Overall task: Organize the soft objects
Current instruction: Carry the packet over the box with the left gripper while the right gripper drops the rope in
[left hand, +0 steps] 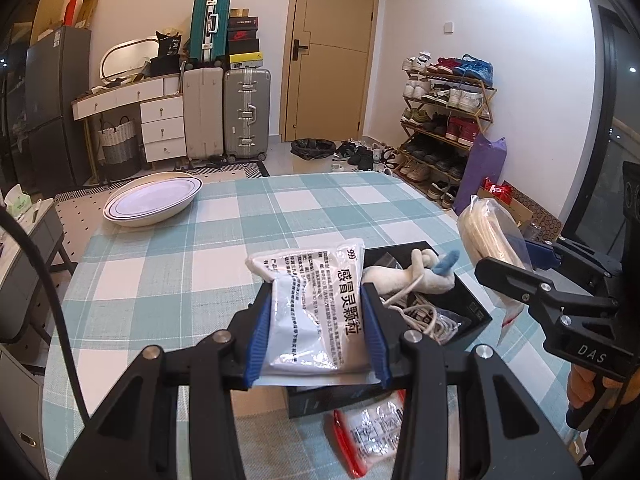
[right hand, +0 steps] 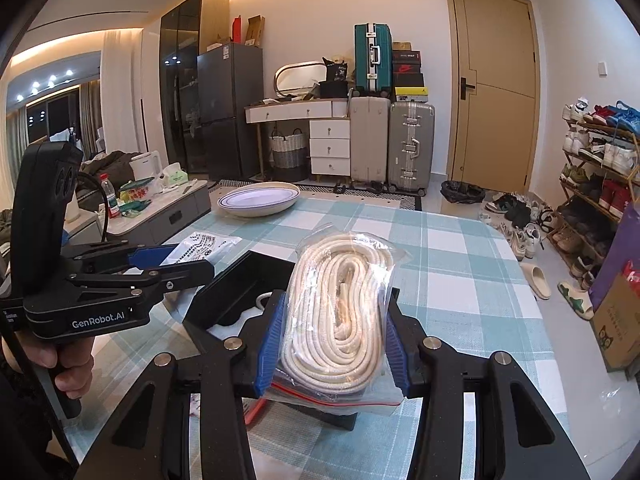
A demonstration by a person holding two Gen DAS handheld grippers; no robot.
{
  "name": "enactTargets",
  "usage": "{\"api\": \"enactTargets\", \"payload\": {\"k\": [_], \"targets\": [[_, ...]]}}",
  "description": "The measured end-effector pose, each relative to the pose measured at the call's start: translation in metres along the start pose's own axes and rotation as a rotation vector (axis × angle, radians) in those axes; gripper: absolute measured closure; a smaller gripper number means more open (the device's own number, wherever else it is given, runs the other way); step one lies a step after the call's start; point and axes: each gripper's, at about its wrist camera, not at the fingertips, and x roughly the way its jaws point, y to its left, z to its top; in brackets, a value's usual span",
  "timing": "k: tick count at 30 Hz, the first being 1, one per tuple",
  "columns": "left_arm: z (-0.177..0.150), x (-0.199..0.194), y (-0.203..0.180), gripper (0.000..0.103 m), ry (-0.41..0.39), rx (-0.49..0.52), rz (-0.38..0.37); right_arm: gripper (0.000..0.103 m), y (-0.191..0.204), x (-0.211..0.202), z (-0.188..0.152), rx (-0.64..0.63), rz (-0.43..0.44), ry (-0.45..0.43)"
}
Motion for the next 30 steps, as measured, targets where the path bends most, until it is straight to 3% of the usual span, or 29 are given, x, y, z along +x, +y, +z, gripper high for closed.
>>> {"api": "enactTargets", "payload": {"k": [17,30], "targets": [[-0.004,0.039,-0.006,0.062,0.04,0.05,0.023,0.057,0.002,0.059,-0.002,-0.053,-0.046,0.087],[-0.006,0.043,-0.012,0.062,0.05,0.088,0.012,0.057,0.012,0.087,-0.008,-0.092,-0.031,0.142]]}}
